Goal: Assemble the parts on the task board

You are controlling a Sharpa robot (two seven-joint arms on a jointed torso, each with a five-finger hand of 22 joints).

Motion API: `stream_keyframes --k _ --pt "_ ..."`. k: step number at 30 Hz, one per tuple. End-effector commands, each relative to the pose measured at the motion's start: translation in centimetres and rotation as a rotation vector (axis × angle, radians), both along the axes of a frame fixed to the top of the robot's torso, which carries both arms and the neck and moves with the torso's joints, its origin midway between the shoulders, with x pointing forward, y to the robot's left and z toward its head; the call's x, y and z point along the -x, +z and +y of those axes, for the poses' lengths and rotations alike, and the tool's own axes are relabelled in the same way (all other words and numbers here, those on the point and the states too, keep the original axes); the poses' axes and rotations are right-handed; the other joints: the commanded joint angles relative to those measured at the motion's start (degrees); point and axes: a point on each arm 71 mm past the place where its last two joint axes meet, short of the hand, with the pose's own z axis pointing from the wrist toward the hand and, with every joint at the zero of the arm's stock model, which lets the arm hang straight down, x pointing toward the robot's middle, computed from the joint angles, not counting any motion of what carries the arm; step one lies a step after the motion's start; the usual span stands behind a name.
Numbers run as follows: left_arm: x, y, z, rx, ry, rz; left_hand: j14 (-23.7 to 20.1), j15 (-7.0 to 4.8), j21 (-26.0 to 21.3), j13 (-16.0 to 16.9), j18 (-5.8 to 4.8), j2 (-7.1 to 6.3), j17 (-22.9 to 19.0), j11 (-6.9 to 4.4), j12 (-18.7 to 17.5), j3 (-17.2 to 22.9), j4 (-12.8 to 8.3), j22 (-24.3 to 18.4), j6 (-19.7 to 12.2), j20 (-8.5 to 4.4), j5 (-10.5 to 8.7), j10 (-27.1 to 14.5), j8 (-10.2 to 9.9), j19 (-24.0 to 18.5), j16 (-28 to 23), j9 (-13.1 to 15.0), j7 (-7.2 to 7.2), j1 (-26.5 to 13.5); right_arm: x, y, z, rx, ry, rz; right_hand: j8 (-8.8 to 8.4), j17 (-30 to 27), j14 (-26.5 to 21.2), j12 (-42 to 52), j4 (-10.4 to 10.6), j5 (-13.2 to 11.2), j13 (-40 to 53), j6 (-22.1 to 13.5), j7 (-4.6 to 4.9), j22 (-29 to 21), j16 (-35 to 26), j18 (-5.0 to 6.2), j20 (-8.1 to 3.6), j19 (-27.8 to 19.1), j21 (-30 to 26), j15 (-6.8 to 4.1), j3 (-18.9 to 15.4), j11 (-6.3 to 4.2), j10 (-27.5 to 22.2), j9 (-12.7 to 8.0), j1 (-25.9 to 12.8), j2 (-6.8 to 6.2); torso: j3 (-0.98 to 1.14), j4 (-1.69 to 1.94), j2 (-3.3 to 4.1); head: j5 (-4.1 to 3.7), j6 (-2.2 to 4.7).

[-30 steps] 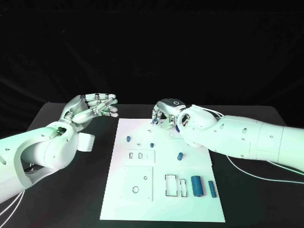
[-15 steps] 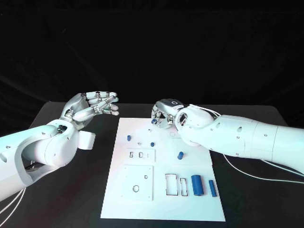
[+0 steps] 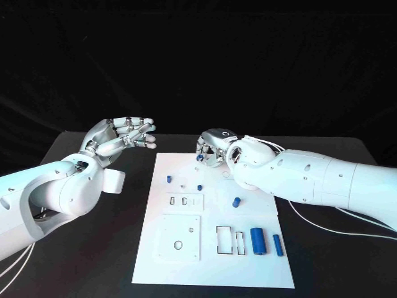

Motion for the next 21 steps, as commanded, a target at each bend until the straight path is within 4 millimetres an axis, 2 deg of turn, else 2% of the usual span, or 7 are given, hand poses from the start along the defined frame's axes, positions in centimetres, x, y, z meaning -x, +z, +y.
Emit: stream_keyframes --k 1,12,18,19,21 --pt "0.05 0.22 -0.32 0.012 -0.021 -0.005 -0.3 0.01 0.2 0.1 0.62 0.15 0.1 0.06 -0.3 0.2 0.1 -0.1 0.0 0.45 -0.17 0.1 -0.3 0.1 -0.3 -0.1 -0.04 -0.2 -0.01 -0.4 0.22 0.022 0.013 0.021 0.17 0.0 1.9 -0.1 0.2 0.1 0.0 0.0 -0.03 5.1 0.2 -0.67 -0.07 0.1 0.2 -0.37 0.1 0.03 0.2 0.1 -0.6 0.09 0.0 -0.03 -0.02 0.06 -0.1" --pt "0.02 0.35 -0.34 0.012 -0.023 -0.006 -0.3 0.01 0.2 0.1 0.62 0.15 0.1 0.06 -0.3 0.2 0.1 -0.1 0.0 0.45 -0.17 0.1 -0.3 0.1 -0.3 -0.1 -0.04 -0.2 -0.12 -0.95 0.28 0.05 0.009 0.045 0.09 -0.2 1.9 -0.2 0.1 0.1 -0.1 -0.4 0.1 4.8 0.2 -0.61 -0.04 -0.1 0.0 -0.29 0.1 0.15 -0.1 0.2 -0.8 -0.19 0.03 -0.07 -0.01 0.19 -0.36" --pt "0.01 0.38 -0.34 0.012 -0.024 -0.006 -0.3 0.01 0.2 0.1 0.62 0.15 0.1 0.06 -0.3 0.2 0.1 -0.1 0.0 0.45 -0.17 0.1 -0.3 0.1 -0.3 -0.1 -0.04 -0.2 -0.16 -0.86 0.3 0.038 0.008 0.031 -0.28 -0.9 1.7 -0.5 0.0 0.1 -0.2 -1.4 0.55 4.2 -0.1 -0.45 0.15 -0.6 -0.4 -0.01 0.1 0.53 -1.0 0.5 -1.3 -0.77 0.07 -0.05 -0.04 0.2 -0.39" --pt "0.01 0.38 -0.33 0.012 -0.023 -0.006 -0.3 0.01 0.2 0.1 0.62 0.15 0.1 0.06 -0.3 0.2 0.1 -0.1 0.0 0.45 -0.17 0.1 -0.3 0.1 -0.3 -0.1 -0.04 -0.2 -0.18 -0.81 0.28 0.032 0.009 0.026 -1.3 -1.9 1.4 -0.6 0.2 0.1 -0.5 -3.3 1.43 3.1 -0.6 -0.22 0.54 -1.4 -1.1 0.6 -0.1 1.16 -2.6 0.3 -2.0 -1.62 0.06 -0.04 -0.04 0.2 -0.39" --pt "0.0 0.39 -0.31 0.012 -0.023 -0.006 -0.3 0.01 0.2 0.1 0.62 0.15 0.1 0.06 -0.3 0.2 0.1 -0.1 0.0 0.45 -0.17 0.1 -0.3 0.1 -0.3 -0.1 -0.04 -0.2 -0.2 -0.73 0.23 0.023 0.011 0.017 -2.83 -3.8 0.8 -0.7 0.5 0.0 -1.0 -5.9 2.16 0.9 -1.5 0.3 1.11 -3.0 -2.6 1.24 -0.8 1.95 -5.0 -0.1 -2.9 -2.83 0.04 -0.05 -0.05 0.25 -0.41"
